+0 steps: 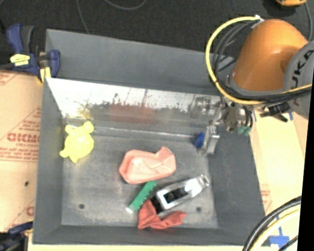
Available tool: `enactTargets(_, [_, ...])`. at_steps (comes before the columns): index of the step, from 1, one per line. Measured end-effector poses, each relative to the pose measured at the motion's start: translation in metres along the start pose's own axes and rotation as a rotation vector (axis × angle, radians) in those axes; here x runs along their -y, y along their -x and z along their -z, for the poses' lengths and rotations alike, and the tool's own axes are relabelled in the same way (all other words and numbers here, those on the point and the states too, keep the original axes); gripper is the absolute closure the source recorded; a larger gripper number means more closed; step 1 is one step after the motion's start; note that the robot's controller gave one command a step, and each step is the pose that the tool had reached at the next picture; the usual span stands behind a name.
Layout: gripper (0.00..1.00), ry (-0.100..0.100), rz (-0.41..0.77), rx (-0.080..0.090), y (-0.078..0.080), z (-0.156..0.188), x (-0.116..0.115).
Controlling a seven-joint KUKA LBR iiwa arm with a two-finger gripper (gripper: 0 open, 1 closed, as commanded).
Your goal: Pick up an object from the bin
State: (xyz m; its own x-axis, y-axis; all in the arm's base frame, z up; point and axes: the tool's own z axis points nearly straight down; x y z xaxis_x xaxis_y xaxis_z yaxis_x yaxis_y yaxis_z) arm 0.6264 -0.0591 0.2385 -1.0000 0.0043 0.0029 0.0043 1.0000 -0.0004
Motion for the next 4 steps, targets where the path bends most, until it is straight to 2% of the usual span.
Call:
enactTargets(1, [0.0, -0.001, 0.001, 0.008, 0.001, 0.005, 0.0])
enactTargets(2, [0.0, -0.003, 0.021, 0.015, 0.004, -0.036, -0.021])
enactTargets(3, [0.0, -0.002, 0.036, 0.01, -0.015, -0.083, -0.069])
enactTargets(4, [0.0, -0.002, 0.168, 0.013, -0.013, -0.105, -0.086])
